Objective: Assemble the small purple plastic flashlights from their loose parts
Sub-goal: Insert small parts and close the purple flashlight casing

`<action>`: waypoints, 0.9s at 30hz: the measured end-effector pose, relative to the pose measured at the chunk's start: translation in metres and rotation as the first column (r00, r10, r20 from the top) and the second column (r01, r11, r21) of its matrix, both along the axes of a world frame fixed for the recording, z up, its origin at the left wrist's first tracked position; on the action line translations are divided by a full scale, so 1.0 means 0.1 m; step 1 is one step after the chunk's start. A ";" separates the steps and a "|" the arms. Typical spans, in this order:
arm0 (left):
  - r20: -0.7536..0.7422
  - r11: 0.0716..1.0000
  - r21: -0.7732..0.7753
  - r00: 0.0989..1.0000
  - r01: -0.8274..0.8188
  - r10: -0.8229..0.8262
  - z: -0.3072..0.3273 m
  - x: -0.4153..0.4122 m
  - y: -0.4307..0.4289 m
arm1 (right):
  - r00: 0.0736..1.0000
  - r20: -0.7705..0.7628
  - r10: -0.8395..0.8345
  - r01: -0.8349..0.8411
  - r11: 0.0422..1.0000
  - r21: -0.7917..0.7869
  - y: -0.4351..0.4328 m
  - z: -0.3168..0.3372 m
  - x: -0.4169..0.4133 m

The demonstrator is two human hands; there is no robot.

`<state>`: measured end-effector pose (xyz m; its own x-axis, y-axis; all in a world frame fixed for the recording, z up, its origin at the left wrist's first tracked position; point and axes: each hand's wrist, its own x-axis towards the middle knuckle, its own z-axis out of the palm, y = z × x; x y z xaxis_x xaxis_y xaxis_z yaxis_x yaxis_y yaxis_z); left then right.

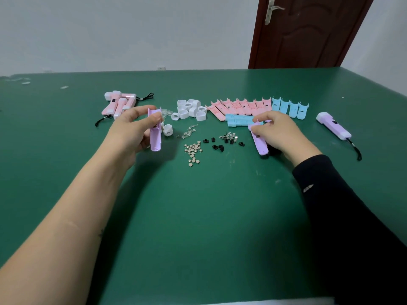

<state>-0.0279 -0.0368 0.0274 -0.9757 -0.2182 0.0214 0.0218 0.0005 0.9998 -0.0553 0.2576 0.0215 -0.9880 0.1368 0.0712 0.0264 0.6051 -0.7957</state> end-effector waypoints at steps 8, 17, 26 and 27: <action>0.014 1.000 -0.015 1.000 -0.001 0.002 -0.01 -0.01 0.02 | 0.999 0.003 0.039 -0.038 0.937 0.347 -0.04 -0.09 0.01; 0.027 1.000 -0.026 1.000 -0.002 0.003 -0.02 -0.01 0.05 | 0.994 -0.083 0.070 -0.015 0.843 0.538 -0.36 -0.13 0.04; 0.050 1.000 0.007 0.998 0.024 -0.024 -0.02 0.01 0.09 | 0.989 -0.133 0.066 -0.014 0.934 0.356 -0.32 -0.09 0.04; 0.051 0.999 0.028 0.998 0.038 -0.039 -0.02 0.01 0.10 | 0.984 -0.169 0.057 -0.021 0.978 0.208 -0.32 -0.06 0.06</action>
<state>-0.0266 -0.0270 0.0256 -0.9830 -0.1801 -0.0345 -0.0302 -0.0265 0.9992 -0.0495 0.2259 0.0154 -0.9625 0.0628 0.2640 -0.1278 0.7533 -0.6452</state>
